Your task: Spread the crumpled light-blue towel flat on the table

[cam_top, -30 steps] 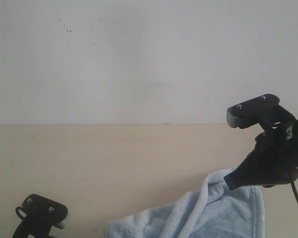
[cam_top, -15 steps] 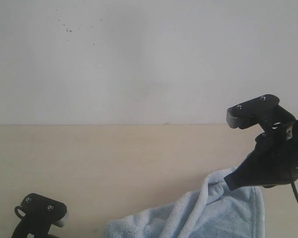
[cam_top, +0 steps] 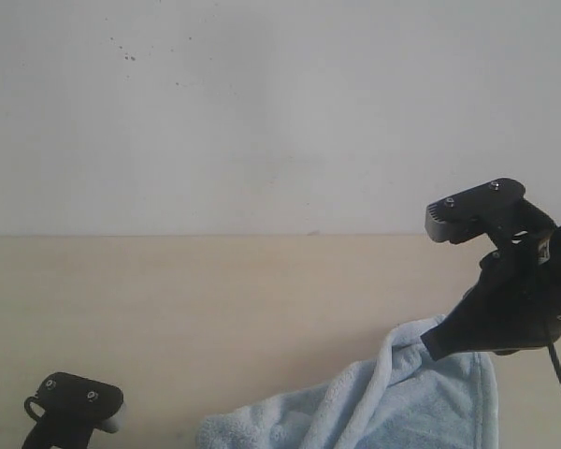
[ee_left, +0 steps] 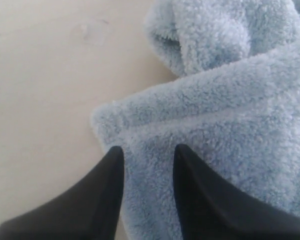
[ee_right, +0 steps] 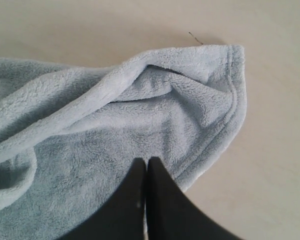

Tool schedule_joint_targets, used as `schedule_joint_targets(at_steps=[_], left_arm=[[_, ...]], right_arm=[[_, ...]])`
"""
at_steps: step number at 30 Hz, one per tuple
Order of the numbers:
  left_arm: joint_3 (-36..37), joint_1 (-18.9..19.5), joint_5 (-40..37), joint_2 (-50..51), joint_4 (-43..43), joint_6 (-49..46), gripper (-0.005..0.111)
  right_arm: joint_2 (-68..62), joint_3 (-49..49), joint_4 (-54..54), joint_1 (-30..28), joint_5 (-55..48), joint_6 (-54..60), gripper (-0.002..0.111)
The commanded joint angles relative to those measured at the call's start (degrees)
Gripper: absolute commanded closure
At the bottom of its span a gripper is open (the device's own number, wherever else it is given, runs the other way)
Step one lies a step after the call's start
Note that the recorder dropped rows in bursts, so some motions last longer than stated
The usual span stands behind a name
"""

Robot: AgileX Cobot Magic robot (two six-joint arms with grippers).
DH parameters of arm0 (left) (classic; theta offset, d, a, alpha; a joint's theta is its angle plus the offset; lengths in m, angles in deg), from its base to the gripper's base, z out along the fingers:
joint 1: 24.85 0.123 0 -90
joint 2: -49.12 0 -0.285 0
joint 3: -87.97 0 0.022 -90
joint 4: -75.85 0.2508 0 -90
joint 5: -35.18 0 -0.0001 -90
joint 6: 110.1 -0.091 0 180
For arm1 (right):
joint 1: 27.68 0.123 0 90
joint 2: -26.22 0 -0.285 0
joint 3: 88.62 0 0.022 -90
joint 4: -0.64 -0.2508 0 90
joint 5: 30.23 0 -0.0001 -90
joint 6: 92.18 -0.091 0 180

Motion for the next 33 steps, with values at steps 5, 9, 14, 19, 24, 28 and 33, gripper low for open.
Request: schedule_joint_targets(at_steps=[5, 9, 14, 19, 24, 28, 33], left_arm=[[-0.1, 0.1, 2.4, -11.0, 19.7, 25.8, 0.081], [-0.1, 0.1, 2.8, -12.7, 26.4, 33.1, 0.081], [-0.1, 5.3, 2.4, -10.7, 29.8, 32.6, 0.081], [-0.1, 10.1, 4.9, -7.6, 34.3, 32.6, 0.081], [-0.2, 10.4, 10.1, -3.6, 34.5, 32.5, 0.071], [-1.5, 10.4, 10.2, 0.7, 34.4, 32.5, 0.064], [-2.2, 10.4, 11.6, 3.9, 34.4, 32.5, 0.063]], right_arm=[[0.7, -0.2, -0.2, 0.0, -0.4, 0.6, 0.108], [0.7, -0.2, -1.3, 0.0, -0.5, 1.6, 0.108], [0.7, -0.2, -1.3, 0.0, -0.4, 2.0, 0.108], [0.7, -0.2, -1.3, 0.0, -0.2, 2.4, 0.108], [0.7, -0.2, -1.6, 0.0, -0.1, 2.4, 0.108], [0.7, -0.2, -2.7, 0.0, -0.3, 2.6, 0.108], [0.7, -0.2, -4.6, 0.0, -0.4, 3.8, 0.108]])
